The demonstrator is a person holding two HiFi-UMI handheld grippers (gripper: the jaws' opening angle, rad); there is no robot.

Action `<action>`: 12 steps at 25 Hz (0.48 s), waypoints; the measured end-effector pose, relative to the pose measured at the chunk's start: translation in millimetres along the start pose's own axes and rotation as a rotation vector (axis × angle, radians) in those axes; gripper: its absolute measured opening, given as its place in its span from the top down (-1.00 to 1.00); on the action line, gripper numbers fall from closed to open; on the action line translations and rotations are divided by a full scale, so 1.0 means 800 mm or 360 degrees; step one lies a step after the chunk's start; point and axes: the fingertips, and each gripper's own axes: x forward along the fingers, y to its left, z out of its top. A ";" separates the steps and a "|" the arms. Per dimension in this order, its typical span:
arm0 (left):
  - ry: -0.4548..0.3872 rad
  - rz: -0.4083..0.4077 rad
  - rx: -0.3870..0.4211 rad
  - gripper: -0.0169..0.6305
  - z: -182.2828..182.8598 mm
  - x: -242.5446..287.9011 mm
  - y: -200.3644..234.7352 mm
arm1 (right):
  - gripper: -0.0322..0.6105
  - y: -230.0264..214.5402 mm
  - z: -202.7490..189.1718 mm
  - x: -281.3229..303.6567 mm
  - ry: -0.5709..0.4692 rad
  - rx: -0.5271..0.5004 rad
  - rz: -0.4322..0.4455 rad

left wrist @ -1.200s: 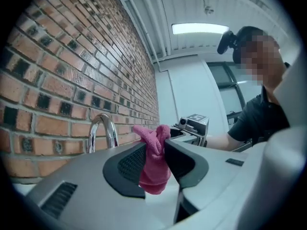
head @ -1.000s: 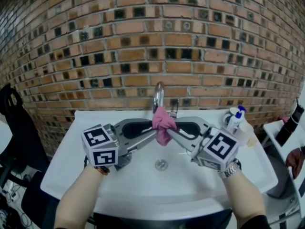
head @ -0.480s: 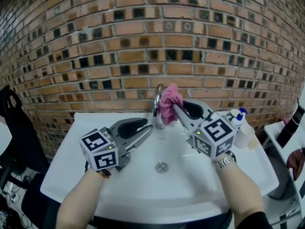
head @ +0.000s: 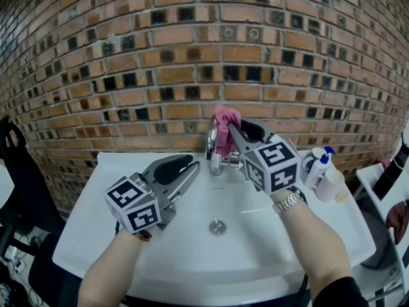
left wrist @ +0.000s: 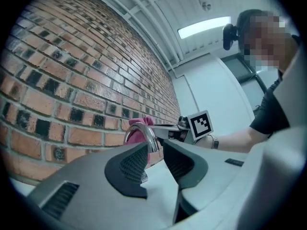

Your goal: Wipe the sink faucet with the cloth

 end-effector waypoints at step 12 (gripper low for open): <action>0.0011 0.0070 -0.0052 0.64 -0.022 0.005 0.019 | 0.74 -0.022 -0.064 0.036 0.0259 0.0021 -0.0125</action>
